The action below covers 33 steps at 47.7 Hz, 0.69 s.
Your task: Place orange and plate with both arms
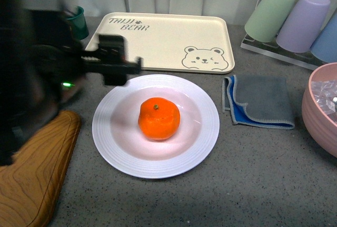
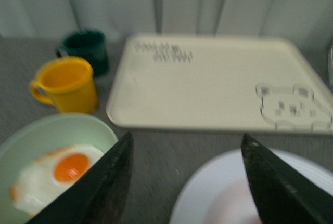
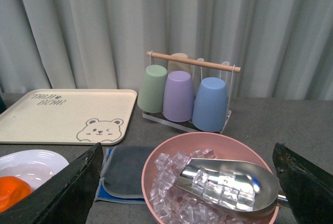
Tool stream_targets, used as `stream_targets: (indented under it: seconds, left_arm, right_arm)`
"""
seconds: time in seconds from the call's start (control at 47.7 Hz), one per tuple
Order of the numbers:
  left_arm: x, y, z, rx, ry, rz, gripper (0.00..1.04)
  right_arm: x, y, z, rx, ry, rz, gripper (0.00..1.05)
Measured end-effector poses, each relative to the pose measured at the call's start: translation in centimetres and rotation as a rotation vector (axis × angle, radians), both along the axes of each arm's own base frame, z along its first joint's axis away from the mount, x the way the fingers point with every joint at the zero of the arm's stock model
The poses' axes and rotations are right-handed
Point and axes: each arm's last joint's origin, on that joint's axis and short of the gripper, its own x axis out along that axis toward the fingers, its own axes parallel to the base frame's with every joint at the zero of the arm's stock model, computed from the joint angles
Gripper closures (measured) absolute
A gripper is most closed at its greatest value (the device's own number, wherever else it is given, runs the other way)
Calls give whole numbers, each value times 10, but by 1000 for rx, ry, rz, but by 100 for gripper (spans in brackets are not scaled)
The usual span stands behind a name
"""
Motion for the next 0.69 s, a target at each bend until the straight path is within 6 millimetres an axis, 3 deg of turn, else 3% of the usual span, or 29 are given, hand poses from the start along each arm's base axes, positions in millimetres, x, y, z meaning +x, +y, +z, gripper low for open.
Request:
stream_targets:
  seconds: [0.126,0.315,0.692]
  left_arm:
    - [-23,31,31,-38,-179,24,63]
    - [-62,66,35,-16,-148,21,101]
    - [-102,93,46,-11,-151,22,101]
  right_arm:
    - [0,0,0,0,0,1,9]
    - [0,0,0,0,0,1,9]
    - [0,0,0,0,0,1,9]
